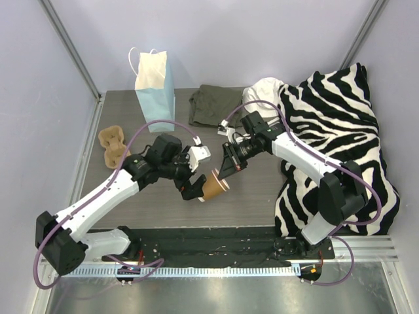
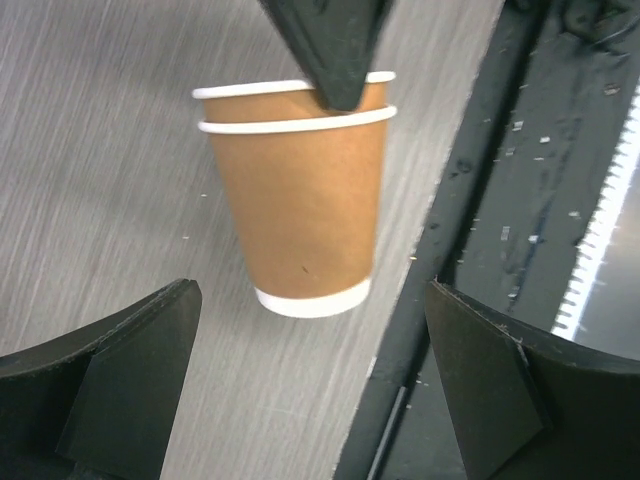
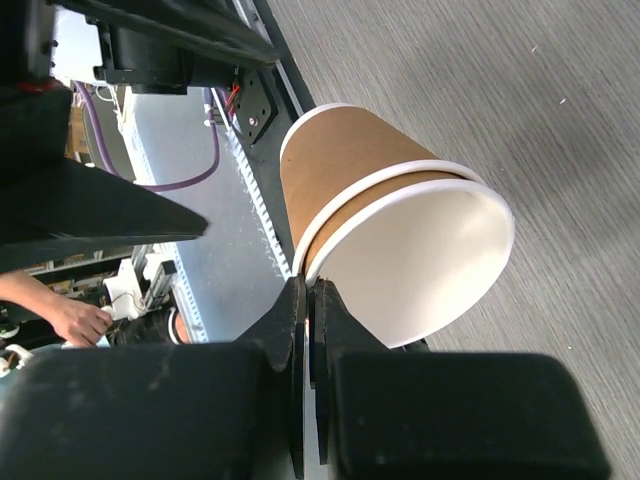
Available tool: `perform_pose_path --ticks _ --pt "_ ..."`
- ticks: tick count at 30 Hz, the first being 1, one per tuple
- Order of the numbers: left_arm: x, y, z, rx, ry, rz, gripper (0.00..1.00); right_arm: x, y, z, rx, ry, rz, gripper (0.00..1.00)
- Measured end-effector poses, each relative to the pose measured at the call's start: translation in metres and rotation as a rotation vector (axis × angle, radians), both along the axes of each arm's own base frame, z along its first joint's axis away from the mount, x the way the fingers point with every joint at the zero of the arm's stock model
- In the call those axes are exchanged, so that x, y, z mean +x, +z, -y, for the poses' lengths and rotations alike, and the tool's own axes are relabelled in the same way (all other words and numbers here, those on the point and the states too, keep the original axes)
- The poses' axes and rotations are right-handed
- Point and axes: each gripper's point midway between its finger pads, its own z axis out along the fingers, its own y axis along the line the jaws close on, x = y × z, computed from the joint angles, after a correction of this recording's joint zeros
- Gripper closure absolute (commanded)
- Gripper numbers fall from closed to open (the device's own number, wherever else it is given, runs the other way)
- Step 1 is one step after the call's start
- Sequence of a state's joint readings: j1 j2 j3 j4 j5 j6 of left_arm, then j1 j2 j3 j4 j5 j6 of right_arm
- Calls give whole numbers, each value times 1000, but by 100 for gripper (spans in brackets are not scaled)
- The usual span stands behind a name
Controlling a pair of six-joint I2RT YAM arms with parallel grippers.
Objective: Pack the takeout coffee
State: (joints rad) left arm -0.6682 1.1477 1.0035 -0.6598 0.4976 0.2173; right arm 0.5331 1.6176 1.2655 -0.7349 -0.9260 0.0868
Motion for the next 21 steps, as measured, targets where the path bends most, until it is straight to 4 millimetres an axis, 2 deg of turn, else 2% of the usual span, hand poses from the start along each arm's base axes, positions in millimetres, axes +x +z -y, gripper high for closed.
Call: perform_pose_path --ticks 4,8,14,21 --pt "5 -15 9 60 -13 14 0 0 1 0 -2 -5 -4 99" --pt "-1 -29 17 105 -52 11 0 1 4 2 3 -14 1 99" --pt "1 -41 23 144 -56 21 1 -1 13 3 21 -17 11 99" --pt "9 -44 25 155 -41 42 19 1 15 5 31 -21 9 99"
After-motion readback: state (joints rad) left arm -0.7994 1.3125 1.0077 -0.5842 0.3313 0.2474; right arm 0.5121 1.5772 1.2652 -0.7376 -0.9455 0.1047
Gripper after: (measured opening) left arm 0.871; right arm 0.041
